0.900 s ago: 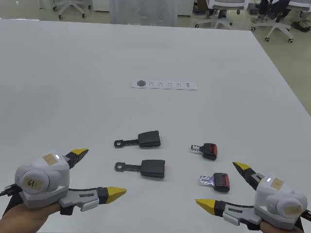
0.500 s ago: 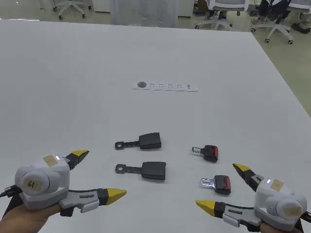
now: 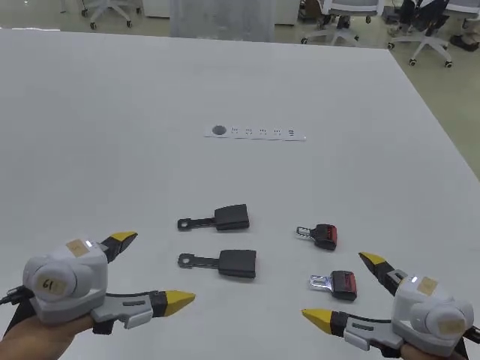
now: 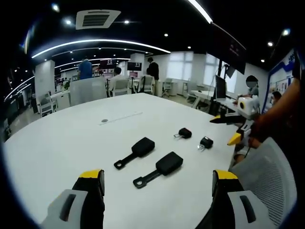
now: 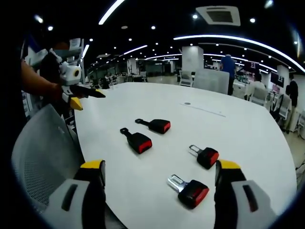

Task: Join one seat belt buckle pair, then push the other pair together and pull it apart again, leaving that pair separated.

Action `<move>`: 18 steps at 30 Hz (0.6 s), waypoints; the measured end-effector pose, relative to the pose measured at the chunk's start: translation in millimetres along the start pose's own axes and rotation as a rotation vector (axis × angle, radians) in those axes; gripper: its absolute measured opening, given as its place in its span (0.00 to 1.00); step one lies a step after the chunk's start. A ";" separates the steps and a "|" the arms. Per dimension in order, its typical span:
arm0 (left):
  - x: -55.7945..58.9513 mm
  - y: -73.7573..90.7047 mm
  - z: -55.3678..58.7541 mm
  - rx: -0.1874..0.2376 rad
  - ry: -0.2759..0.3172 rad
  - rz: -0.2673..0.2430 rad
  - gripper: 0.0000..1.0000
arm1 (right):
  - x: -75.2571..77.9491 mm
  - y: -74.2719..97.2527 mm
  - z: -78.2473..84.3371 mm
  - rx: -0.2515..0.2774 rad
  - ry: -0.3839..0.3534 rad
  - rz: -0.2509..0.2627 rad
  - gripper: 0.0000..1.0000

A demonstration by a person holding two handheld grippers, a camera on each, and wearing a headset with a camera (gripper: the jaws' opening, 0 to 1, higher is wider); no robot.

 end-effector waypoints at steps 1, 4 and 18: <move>-0.3 -0.1 0.1 0.000 0.000 0.000 0.96 | -0.2 -0.3 -0.1 0.001 -0.002 -0.001 0.97; -0.4 -0.8 -0.1 0.001 0.000 0.001 0.96 | 0.4 -0.8 -0.3 0.002 -0.001 0.002 0.97; 1.3 -3.5 -5.1 0.007 0.005 0.002 0.96 | -0.2 -3.1 -0.2 0.002 -0.006 0.001 0.97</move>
Point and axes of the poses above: the centre of the closed fingertips' face, and the gripper's own axes: y roughly backward along the fingers, x roughly to its right, z roughly out of its underside, the point moved 4 cm from there along y, roughly backward along the fingers, and after that the axes turned 15 degrees about x, right-handed, at the moved point
